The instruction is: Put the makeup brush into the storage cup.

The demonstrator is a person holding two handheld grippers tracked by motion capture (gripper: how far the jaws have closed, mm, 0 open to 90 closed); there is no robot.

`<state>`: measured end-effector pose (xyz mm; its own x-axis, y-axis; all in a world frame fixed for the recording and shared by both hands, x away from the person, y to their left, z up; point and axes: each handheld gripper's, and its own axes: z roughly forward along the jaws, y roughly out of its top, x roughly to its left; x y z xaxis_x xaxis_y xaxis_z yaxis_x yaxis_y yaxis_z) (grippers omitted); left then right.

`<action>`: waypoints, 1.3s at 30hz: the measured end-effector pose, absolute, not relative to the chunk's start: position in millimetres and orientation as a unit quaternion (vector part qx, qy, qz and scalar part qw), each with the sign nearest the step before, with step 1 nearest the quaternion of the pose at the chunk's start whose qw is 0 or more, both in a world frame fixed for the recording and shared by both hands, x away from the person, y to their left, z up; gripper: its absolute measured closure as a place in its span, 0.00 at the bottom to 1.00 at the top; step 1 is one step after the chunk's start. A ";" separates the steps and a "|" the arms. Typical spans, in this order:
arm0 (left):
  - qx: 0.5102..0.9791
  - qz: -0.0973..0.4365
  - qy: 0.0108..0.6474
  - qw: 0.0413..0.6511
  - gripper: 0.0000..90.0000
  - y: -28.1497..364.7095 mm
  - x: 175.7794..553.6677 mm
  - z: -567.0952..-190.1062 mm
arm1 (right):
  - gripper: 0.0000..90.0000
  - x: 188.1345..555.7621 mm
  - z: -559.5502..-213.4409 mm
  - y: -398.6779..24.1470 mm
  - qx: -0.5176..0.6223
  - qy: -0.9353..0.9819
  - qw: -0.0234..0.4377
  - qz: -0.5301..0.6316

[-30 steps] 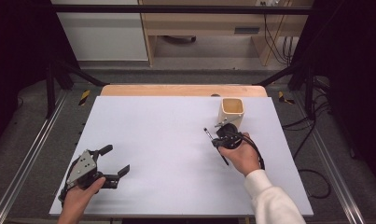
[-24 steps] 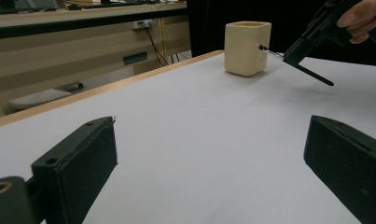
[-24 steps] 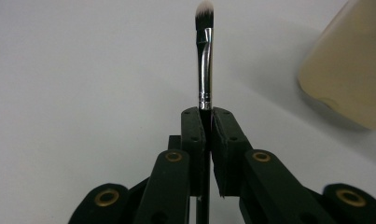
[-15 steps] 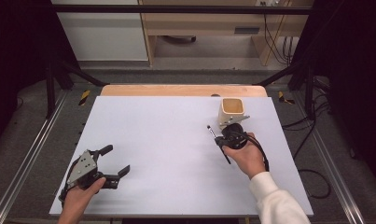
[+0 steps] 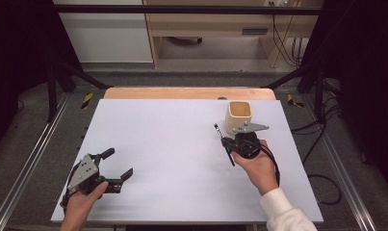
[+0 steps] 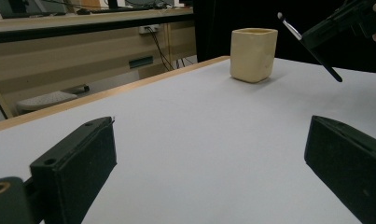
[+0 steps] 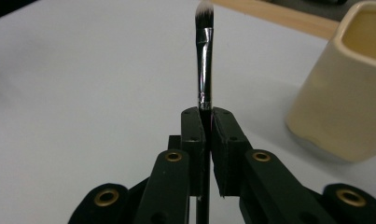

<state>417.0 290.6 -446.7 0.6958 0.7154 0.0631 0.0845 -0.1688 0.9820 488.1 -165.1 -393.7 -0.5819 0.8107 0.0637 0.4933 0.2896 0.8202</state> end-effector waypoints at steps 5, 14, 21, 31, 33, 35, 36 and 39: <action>0.720 0.269 0.275 0.579 0.02 286.4 416.6 -447.4 | 0.93 484.1 -391.7 -168.3 0.413 0.754 0.210 0.466; 0.727 0.264 0.269 0.573 0.02 280.7 416.3 -449.8 | 0.93 478.9 -397.2 -172.9 0.410 0.725 0.223 0.506; 0.726 0.264 0.271 0.574 0.02 279.9 415.9 -450.2 | 0.93 472.1 -401.4 -176.4 0.402 0.720 0.240 0.513; 0.726 0.262 0.273 0.574 0.02 279.6 416.4 -450.9 | 0.93 470.5 -409.5 -181.9 0.397 0.706 0.263 0.525; 0.725 0.263 0.272 0.576 0.02 279.6 415.5 -450.4 | 0.93 470.9 -410.4 -180.9 0.398 0.704 0.265 0.526; 0.724 0.264 0.271 0.576 0.02 280.3 414.7 -449.7 | 0.93 470.2 -410.1 -179.2 0.395 0.702 0.270 0.528; 0.723 0.265 0.272 0.577 0.02 280.9 414.4 -449.3 | 0.93 469.6 -409.9 -178.7 0.392 0.701 0.276 0.528; 0.718 0.267 0.275 0.581 0.02 283.7 414.2 -448.0 | 0.93 467.1 -409.2 -178.1 0.385 0.697 0.287 0.533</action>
